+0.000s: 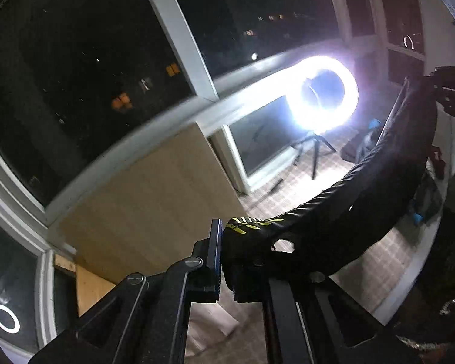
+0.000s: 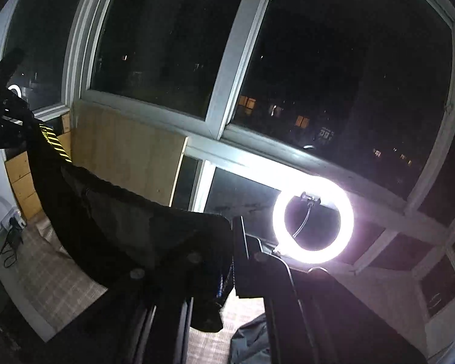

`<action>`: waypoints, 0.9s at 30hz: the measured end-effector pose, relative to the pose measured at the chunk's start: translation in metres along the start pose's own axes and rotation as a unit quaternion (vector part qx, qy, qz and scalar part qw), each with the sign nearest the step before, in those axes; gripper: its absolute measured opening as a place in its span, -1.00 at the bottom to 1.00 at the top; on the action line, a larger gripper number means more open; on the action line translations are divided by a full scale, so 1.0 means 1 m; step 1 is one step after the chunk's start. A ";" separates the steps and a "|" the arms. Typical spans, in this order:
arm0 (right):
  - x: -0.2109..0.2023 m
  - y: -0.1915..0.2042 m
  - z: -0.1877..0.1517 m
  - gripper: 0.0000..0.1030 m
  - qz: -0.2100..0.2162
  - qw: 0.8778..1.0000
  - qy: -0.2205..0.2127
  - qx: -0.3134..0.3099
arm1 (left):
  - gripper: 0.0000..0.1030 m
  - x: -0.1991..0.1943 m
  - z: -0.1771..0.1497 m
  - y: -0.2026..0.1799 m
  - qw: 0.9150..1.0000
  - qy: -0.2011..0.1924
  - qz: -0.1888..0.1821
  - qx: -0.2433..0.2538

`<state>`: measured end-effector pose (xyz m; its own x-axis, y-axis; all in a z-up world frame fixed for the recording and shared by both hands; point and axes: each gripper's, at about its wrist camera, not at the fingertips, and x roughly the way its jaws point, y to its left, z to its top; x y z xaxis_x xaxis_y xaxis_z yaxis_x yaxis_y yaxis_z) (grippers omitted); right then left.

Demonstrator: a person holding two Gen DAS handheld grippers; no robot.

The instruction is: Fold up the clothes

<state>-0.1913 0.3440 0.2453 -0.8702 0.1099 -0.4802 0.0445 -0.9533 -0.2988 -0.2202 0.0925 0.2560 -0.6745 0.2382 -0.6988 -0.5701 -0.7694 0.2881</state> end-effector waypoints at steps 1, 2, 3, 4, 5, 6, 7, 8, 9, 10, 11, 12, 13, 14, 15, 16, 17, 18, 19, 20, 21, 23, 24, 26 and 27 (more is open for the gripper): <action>0.008 -0.003 -0.001 -0.91 0.003 1.000 0.009 0.002 | -0.88 0.010 -0.002 -0.002 1.000 0.012 -0.006 -0.001; 0.016 -0.006 -0.007 -0.91 0.004 1.000 0.019 0.001 | -0.88 0.021 -0.004 -0.005 1.000 0.024 -0.011 -0.001; 0.024 -0.008 -0.017 -0.91 0.004 0.999 0.032 0.004 | -0.88 0.033 -0.007 -0.007 0.999 0.035 -0.015 0.000; 0.037 -0.013 -0.026 -0.91 0.005 0.999 0.047 0.011 | -0.88 0.052 -0.011 -0.010 0.998 0.052 -0.023 -0.004; 0.053 -0.017 -0.034 -0.91 0.010 0.998 0.063 0.014 | -0.88 0.072 -0.014 -0.013 0.997 0.070 -0.032 -0.008; 0.070 -0.019 -0.041 -0.91 0.010 0.997 0.078 0.012 | -0.89 0.092 -0.017 -0.016 0.995 0.087 -0.040 -0.013; 0.088 -0.021 -0.048 -0.91 0.009 0.996 0.093 0.011 | -0.90 0.110 -0.018 -0.019 0.994 0.101 -0.047 -0.017; 0.106 -0.024 -0.050 -0.91 0.007 0.994 0.105 0.011 | -0.92 0.126 -0.016 -0.019 0.992 0.111 -0.049 -0.021; 0.122 -0.029 -0.050 -0.91 0.007 0.993 0.114 0.014 | -0.93 0.141 -0.013 -0.020 0.991 0.120 -0.050 -0.024; 0.138 -0.033 -0.048 -0.91 0.005 0.993 0.121 0.016 | -0.94 0.150 -0.006 -0.018 0.991 0.121 -0.044 -0.027; 0.149 -0.037 -0.042 -0.91 -0.002 0.992 0.122 0.015 | -0.94 0.160 0.001 -0.015 0.991 0.122 -0.038 -0.030; 0.154 -0.041 -0.034 -0.91 -0.009 0.993 0.120 0.011 | -0.94 0.157 0.011 -0.010 0.993 0.113 -0.027 -0.034; 0.156 -0.045 -0.023 -0.91 -0.017 0.993 0.117 0.005 | -0.94 0.154 0.022 -0.005 0.994 0.104 -0.017 -0.038; 0.152 -0.049 -0.013 -0.91 -0.021 0.994 0.111 0.000 | -0.94 0.145 0.029 0.001 0.995 0.090 -0.009 -0.044; 0.147 -0.054 0.001 -0.91 -0.023 0.994 0.103 -0.003 | -0.93 0.131 0.036 0.007 0.996 0.073 -0.003 -0.048; 0.138 -0.058 0.013 -0.91 -0.023 0.995 0.096 -0.007 | -0.92 0.114 0.041 0.011 0.997 0.055 0.001 -0.048; 0.129 -0.061 0.023 -0.91 -0.021 0.996 0.090 -0.010 | -0.90 0.096 0.045 0.014 0.998 0.038 0.005 -0.048; 0.117 -0.061 0.031 -0.90 -0.020 0.996 0.085 -0.017 | -0.87 0.081 0.046 0.016 0.998 0.025 0.012 -0.048; 0.106 -0.059 0.036 -0.90 -0.018 0.996 0.082 -0.028 | -0.87 0.068 0.038 0.012 0.999 0.018 0.016 -0.043; 0.097 -0.055 0.037 -0.90 -0.014 0.996 0.081 -0.038 | -0.87 0.054 0.030 0.008 0.999 0.010 0.018 -0.039; 0.089 -0.051 0.035 -0.90 -0.008 0.996 0.080 -0.046 | -0.86 0.041 0.022 0.004 0.999 0.003 0.021 -0.034; 0.081 -0.037 0.018 -0.90 0.019 0.994 0.090 -0.054 | -0.86 0.038 -0.007 -0.009 0.999 0.012 0.014 -0.033; 0.080 -0.029 0.001 -0.90 0.039 0.993 0.102 -0.054 | -0.86 0.041 -0.026 -0.018 0.999 0.022 0.011 -0.030; 0.088 -0.011 -0.044 -0.90 0.078 0.986 0.136 -0.048 | -0.86 0.065 -0.082 -0.043 0.997 0.069 -0.016 -0.030; 0.099 0.001 -0.075 -0.90 0.098 0.981 0.160 -0.044 | -0.86 0.086 -0.119 -0.059 0.994 0.100 -0.040 -0.037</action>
<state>-0.2404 0.3746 0.1356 -0.6427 0.0237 -0.7657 0.2499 -0.9384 -0.2388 -0.1890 0.0882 0.1008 -0.5179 0.1831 -0.8356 -0.5772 -0.7957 0.1834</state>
